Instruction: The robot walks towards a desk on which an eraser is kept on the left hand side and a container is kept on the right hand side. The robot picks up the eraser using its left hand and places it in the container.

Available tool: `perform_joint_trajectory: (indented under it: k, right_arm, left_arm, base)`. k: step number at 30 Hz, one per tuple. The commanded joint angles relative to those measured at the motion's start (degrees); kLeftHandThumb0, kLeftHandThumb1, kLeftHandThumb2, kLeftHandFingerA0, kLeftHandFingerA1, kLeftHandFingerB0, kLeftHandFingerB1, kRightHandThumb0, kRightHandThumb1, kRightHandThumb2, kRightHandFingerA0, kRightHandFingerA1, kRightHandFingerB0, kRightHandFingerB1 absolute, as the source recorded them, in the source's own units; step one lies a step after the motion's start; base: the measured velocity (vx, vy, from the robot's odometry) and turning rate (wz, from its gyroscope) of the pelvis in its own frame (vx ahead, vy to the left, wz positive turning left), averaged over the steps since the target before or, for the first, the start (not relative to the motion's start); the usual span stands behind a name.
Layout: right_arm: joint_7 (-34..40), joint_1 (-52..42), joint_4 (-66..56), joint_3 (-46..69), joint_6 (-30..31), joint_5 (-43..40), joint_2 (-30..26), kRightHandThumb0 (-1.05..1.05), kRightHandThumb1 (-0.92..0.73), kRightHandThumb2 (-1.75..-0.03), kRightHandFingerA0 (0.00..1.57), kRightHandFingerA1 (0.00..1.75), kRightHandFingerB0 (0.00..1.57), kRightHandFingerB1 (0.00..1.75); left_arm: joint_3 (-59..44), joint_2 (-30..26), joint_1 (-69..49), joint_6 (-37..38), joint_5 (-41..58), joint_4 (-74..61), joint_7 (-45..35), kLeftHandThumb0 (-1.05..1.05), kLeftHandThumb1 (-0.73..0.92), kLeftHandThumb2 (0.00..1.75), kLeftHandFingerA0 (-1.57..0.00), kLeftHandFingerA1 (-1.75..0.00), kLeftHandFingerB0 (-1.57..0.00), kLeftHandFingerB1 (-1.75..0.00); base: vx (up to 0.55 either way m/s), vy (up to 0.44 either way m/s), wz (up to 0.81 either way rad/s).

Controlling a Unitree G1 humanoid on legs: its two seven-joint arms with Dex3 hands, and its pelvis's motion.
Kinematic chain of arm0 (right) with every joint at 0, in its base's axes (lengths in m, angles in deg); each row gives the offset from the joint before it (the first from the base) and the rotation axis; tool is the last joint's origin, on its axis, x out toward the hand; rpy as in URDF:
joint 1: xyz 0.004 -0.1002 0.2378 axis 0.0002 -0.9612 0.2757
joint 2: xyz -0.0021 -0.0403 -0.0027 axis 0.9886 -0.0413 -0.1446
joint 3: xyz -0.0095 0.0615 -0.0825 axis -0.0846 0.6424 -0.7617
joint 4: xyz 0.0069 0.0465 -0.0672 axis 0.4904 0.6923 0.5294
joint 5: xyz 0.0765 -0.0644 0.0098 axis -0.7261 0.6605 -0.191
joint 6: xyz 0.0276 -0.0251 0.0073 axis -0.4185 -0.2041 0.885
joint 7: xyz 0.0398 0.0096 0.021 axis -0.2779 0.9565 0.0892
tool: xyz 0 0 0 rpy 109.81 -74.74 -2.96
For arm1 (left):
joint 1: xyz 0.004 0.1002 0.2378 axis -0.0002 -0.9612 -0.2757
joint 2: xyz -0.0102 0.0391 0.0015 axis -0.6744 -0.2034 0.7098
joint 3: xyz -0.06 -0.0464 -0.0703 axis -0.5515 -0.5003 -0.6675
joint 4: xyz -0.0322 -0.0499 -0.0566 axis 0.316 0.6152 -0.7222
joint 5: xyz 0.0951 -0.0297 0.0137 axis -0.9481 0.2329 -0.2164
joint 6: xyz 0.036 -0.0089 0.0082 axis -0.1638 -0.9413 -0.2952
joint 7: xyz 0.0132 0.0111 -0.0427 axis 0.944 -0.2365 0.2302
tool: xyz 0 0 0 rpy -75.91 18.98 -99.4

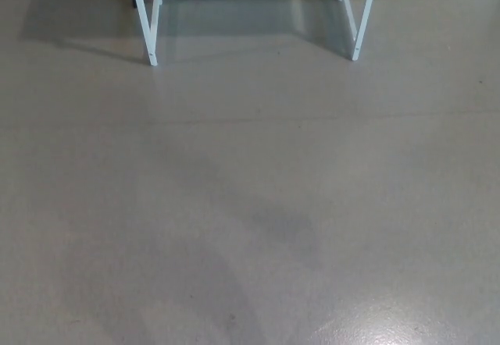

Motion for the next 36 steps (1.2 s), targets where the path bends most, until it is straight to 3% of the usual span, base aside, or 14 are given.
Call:
perform_joint_trajectory:
  k: [1,4,6,8,9,10,17,18,20,29,30,34,35,36]
  right_arm:
    - [-2.6,0.0,0.4,1.1,-2.2,-2.2,-1.2,-0.67,-0.43,-0.80,0.29,0.54,0.19,0.45]
    - [-3.1,-0.7,-1.0,0.8,-2.5,-2.4,-1.3,-0.62,-0.52,-0.56,0.40,0.48,0.25,0.36]
    - [-2.9,-0.7,-1.0,1.1,-2.3,-2.8,-1.0,-0.55,-0.52,-0.55,0.37,0.48,0.25,0.37]
    - [-2.2,-0.3,-0.1,0.9,-2.3,-2.4,-1.1,-0.53,-0.49,-0.55,0.40,0.46,0.25,0.36]
    - [-2.0,-0.3,0.1,0.9,-2.4,-2.4,-1.1,-0.58,-0.40,-0.74,0.36,0.55,0.21,0.46]
    - [-1.6,-0.4,0.0,0.7,-2.4,-2.1,-1.2,-0.52,-0.49,-0.54,0.39,0.47,0.26,0.36]
    - [-0.4,-1.6,-0.4,-0.1,-2.3,-1.6,-1.1,-0.51,-0.48,-0.54,0.36,0.46,0.26,0.36]
    - [-0.2,-1.6,-0.4,-0.3,-2.3,-1.5,-1.1,-0.57,-0.38,-0.72,0.31,0.53,0.22,0.45]
    - [0.2,-1.8,-0.4,-0.2,-2.2,-1.8,-1.0,-0.48,-0.45,-0.53,0.35,0.45,0.28,0.36]
    - [0.1,-1.8,0.2,-0.6,-2.8,-1.9,-1.1,-0.53,-0.36,-0.69,0.35,0.52,0.24,0.44]
    - [0.3,-1.8,0.2,-1.0,-2.9,-1.5,-1.1,-0.53,-0.36,-0.69,0.35,0.52,0.24,0.44]
    - [0.0,-1.7,0.0,-1.7,-3.4,-1.3,-0.9,-0.54,-0.36,-0.69,0.36,0.53,0.24,0.45]
    - [-0.1,-1.7,-0.1,-1.7,-3.5,-1.4,-0.9,-0.49,-0.43,-0.54,0.40,0.47,0.28,0.36]
    - [0.0,-1.7,0.2,-1.6,-3.5,-1.6,-0.8,-0.49,-0.42,-0.53,0.40,0.46,0.28,0.36]
  left_arm:
    - [-1.4,-0.5,0.6,0.4,3.4,0.8,-1.0,-0.27,0.73,0.67,-0.11,-0.32,-0.10,-0.29]
    - [-1.0,-0.4,0.2,1.2,3.4,0.8,-0.8,-0.28,0.72,0.64,-0.14,-0.33,-0.11,-0.31]
    - [-1.0,-0.5,0.2,1.3,3.6,0.8,-0.8,-0.27,0.71,0.64,-0.15,-0.33,-0.12,-0.31]
    - [-0.7,-0.5,0.0,1.7,3.6,0.6,-0.6,-0.26,0.70,0.64,-0.16,-0.34,-0.13,-0.32]
    - [-0.6,-0.5,-0.1,1.9,3.7,0.6,-0.7,-0.25,0.70,0.64,-0.15,-0.34,-0.12,-0.31]
    - [-0.4,-0.4,-0.2,2.1,3.5,0.7,-0.5,-0.26,0.70,0.65,-0.17,-0.35,-0.13,-0.32]
    - [0.2,0.1,-1.2,3.1,3.3,0.5,0.9,-0.22,0.67,0.62,-0.21,-0.36,-0.16,-0.32]
    - [1.4,0.0,-1.5,3.9,2.0,0.2,1.7,-0.24,0.65,0.64,-0.24,-0.38,-0.18,-0.34]
    - [2.2,0.0,-2.0,5.2,1.8,0.0,1.6,-0.23,0.64,0.63,-0.26,-0.39,-0.18,-0.34]
    - [5.1,0.1,-1.9,6.1,1.3,0.5,3.5,-0.21,0.63,0.62,-0.28,-0.39,-0.19,-0.34]
    - [5.6,0.1,-2.0,6.5,0.9,0.6,3.9,-0.14,0.46,0.88,-0.25,-0.54,-0.09,-0.46]
    - [6.2,0.2,-1.9,6.4,1.3,0.2,4.0,-0.13,0.46,0.88,-0.30,-0.56,-0.11,-0.47]
    - [6.6,0.2,-1.9,6.5,1.1,0.3,4.3,-0.13,0.46,0.89,-0.32,-0.57,-0.11,-0.47]
    - [7.2,0.0,-2.1,7.2,0.5,0.7,4.3,-0.21,0.62,0.62,-0.32,-0.41,-0.21,-0.35]
  base:
    - [0.00,0.000,0.00]
    - [0.00,0.000,0.00]
    - [0.00,0.000,0.00]
    - [0.00,0.000,0.00]
    - [0.00,0.000,0.00]
    - [0.00,0.000,0.00]
    - [0.00,0.000,0.00]
    - [0.00,0.000,0.00]
    - [0.00,0.000,0.00]
    - [0.00,0.000,0.00]
    - [0.00,0.000,0.00]
    - [0.03,-0.001,0.03]
    - [0.05,-0.030,0.15]
    - [-0.10,-0.042,0.06]
